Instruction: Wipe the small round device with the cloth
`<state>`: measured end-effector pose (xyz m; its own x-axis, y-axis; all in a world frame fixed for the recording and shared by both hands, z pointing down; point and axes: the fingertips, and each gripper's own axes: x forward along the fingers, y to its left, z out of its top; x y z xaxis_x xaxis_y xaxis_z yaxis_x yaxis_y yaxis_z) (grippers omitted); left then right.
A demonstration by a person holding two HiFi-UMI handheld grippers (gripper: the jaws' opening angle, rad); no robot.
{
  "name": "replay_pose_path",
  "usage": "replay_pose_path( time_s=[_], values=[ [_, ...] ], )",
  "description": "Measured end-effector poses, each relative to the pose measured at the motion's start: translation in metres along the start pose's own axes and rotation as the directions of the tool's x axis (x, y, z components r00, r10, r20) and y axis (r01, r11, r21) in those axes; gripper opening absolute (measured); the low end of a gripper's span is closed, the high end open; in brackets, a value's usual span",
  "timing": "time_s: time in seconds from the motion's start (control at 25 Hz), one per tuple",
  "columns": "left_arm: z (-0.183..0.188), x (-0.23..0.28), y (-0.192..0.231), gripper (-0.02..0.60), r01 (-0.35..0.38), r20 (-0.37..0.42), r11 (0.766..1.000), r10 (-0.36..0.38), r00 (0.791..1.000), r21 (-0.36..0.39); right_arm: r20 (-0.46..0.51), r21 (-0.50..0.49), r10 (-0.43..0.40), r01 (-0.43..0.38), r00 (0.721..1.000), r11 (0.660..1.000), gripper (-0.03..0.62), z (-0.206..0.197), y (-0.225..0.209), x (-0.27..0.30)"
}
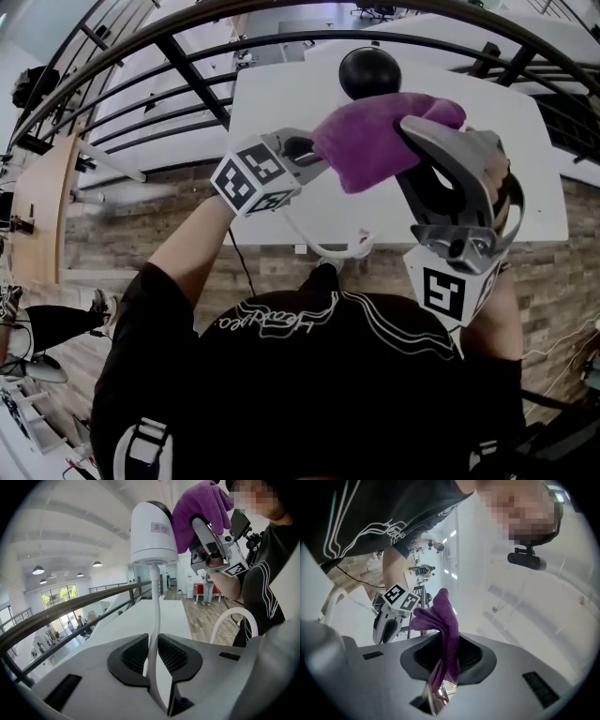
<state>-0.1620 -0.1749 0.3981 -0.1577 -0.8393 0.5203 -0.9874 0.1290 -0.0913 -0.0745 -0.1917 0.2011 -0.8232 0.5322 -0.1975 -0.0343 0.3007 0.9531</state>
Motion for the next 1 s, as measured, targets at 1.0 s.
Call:
replay_pose_path(
  time_s=[1.0],
  values=[
    [0.000,0.002,0.001,0.067,0.007,0.007,1.000,-0.006,1.000,-0.011,0.005,0.277,0.193,-0.187,0.981,0.943,0.072,-0.035,0.072,-0.006]
  ],
)
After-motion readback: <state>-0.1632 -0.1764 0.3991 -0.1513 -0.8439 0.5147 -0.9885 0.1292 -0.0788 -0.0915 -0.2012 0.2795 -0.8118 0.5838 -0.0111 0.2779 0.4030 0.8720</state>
